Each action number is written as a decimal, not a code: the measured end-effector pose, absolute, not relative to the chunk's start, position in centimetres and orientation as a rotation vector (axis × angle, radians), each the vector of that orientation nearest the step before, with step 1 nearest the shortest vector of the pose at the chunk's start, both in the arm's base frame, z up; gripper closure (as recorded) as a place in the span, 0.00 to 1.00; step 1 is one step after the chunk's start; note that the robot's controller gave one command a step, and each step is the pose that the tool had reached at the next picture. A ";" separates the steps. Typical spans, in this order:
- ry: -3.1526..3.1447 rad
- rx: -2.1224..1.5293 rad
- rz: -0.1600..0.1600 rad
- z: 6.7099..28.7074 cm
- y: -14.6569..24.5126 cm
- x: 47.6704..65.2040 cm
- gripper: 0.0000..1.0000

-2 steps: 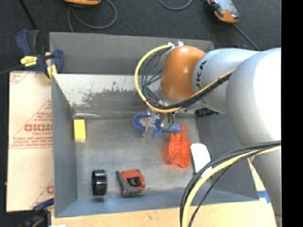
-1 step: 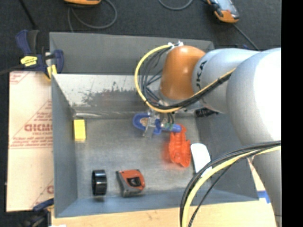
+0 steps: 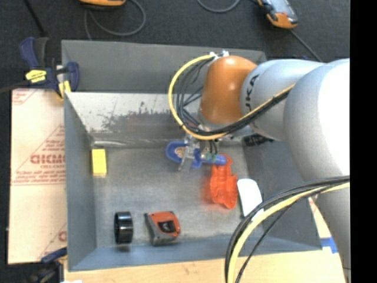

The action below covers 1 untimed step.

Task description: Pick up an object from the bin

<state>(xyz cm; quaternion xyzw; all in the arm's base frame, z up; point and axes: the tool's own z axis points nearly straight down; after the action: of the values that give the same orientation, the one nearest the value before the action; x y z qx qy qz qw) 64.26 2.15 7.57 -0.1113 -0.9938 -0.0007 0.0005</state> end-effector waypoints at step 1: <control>-3.118 -0.350 -0.003 9.5 2.1 64.2 1.00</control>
Offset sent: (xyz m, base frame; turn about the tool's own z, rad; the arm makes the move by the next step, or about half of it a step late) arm -0.0001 -0.0001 0.1029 0.0000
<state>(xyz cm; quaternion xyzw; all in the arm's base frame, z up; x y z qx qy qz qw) 64.23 2.14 9.47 -0.1114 -0.9938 -0.0009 0.0018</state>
